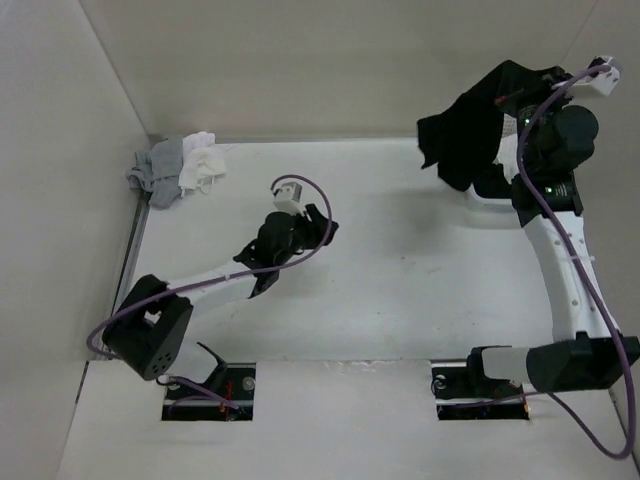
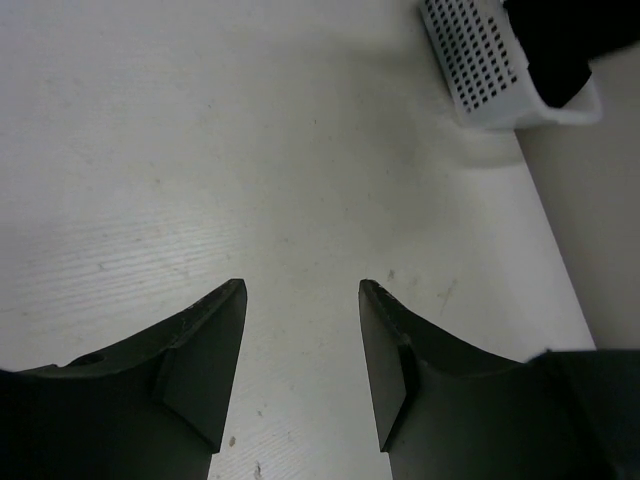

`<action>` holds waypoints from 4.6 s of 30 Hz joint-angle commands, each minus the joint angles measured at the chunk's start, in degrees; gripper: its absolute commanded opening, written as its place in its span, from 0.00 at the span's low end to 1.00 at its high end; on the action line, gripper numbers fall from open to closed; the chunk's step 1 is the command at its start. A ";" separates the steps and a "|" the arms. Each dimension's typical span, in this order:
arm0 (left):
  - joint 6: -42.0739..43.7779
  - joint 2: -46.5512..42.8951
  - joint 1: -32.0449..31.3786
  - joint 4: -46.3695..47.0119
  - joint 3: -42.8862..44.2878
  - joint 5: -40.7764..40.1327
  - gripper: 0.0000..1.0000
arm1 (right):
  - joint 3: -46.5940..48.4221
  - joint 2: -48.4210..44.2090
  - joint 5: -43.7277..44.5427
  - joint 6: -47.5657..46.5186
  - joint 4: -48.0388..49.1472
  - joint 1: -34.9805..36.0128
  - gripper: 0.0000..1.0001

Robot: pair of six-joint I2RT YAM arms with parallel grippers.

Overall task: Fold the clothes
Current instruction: Move the tank top to the center of the board, then flatten the tank top out

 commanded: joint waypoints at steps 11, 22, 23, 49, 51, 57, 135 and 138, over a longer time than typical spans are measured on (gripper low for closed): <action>-7.25 -18.18 16.37 -9.49 -9.27 -2.01 0.49 | -38.28 -16.04 -6.93 6.90 6.06 42.22 0.09; 1.36 -27.13 -1.70 -13.28 -17.36 -4.44 0.23 | -44.66 -17.34 -0.95 5.85 3.25 43.68 0.07; 1.89 -28.89 -3.73 -15.55 -17.71 -8.03 0.25 | -44.65 -18.04 -1.20 5.76 1.07 42.71 0.13; 2.68 -18.28 -37.23 -39.66 -7.96 -13.68 0.57 | -49.84 -18.23 10.74 25.44 -47.57 71.18 0.53; 3.74 -14.77 -38.55 -38.16 -7.35 -16.33 0.57 | -50.80 -16.47 10.75 24.92 -45.19 71.18 0.47; 6.38 -9.83 -39.87 -35.35 -6.64 -17.03 0.39 | -52.30 -14.27 9.87 22.99 -43.61 70.39 0.35; -8.99 20.12 4.51 -10.28 31.39 -9.13 0.49 | -58.88 -8.20 4.50 15.07 0.69 40.41 0.44; -12.07 26.01 5.56 -19.14 40.44 -8.07 0.49 | -61.26 -9.25 5.91 16.21 0.87 41.38 0.49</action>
